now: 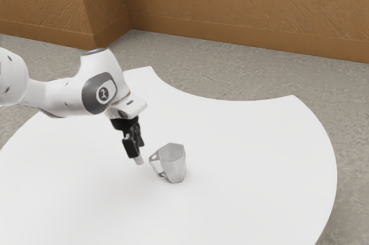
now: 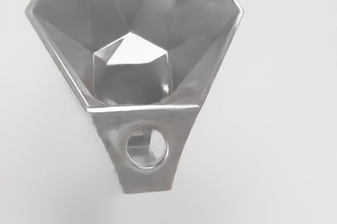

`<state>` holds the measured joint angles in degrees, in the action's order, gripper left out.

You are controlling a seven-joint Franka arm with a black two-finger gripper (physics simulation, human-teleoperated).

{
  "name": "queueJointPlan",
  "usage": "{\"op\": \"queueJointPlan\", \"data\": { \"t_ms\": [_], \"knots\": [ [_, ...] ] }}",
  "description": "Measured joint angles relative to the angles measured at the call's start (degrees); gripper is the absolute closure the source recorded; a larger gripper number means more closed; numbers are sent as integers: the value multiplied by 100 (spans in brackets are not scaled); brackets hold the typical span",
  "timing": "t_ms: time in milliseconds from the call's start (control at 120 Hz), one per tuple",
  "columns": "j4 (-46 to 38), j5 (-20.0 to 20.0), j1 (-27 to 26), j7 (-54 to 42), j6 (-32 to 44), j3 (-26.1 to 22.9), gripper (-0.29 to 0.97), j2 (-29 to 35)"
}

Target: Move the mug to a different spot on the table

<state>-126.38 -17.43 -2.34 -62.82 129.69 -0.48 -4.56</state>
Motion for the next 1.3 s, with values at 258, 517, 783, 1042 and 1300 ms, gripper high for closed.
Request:
{"op": "queueJointPlan", "data": {
  "t_ms": [258,517,783,1042,1300],
  "knots": [
    [284,-495,8,-470,210,-5,0,-619],
    [262,-627,-199,-780,522,10,0,-726],
    [269,-686,-229,-984,710,11,5,-961],
    [255,-716,-231,-1083,801,10,52,-971],
    [251,-949,-187,-1351,844,9,63,-779]
  ]
}}
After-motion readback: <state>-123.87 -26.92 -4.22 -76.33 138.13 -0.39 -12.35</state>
